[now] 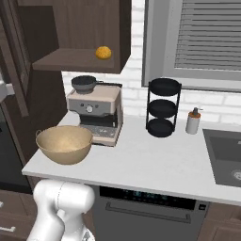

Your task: Open the cabinet, pick up the bread from the cabinet and place it in the basket. Then move the basket to the dining counter.

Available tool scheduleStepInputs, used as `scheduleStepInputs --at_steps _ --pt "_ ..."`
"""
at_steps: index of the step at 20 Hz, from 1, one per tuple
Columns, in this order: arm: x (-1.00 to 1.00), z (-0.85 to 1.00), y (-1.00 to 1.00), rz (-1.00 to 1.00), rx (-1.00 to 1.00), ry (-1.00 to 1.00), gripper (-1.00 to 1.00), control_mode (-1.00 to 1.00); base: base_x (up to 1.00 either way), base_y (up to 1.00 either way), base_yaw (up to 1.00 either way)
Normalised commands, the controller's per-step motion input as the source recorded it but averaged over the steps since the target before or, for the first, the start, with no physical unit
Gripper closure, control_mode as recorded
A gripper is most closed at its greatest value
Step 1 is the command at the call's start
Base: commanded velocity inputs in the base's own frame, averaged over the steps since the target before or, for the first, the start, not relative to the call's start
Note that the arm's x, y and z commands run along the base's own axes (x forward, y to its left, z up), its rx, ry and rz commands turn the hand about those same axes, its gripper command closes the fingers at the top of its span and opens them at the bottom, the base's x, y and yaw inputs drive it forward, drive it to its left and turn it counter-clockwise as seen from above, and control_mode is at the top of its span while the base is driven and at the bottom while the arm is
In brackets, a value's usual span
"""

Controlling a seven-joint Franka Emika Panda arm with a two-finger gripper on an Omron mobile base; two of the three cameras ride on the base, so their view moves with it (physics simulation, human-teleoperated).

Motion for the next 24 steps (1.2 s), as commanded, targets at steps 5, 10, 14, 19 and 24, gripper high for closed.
scheduleStepInputs --at_steps 5,10,14,19,24 --pt "-0.96 0.35 -0.16 0.01 0.35 -0.03 1.0 -1.0 0.0 0.0 0.0" --pt "-0.11 0.37 -0.91 0.06 0.55 -0.02 1.0 -1.0 0.0 0.0 0.0" --pt "-0.1 0.07 -0.81 0.36 0.76 -0.22 1.0 -1.0 0.0 0.0 0.0" --pt "0.03 -0.27 -0.21 0.53 0.82 -0.13 1.0 -1.0 0.0 0.0 0.0" --pt "0.4 -0.16 0.14 0.6 0.54 0.08 1.0 -1.0 0.0 0.0 0.0"
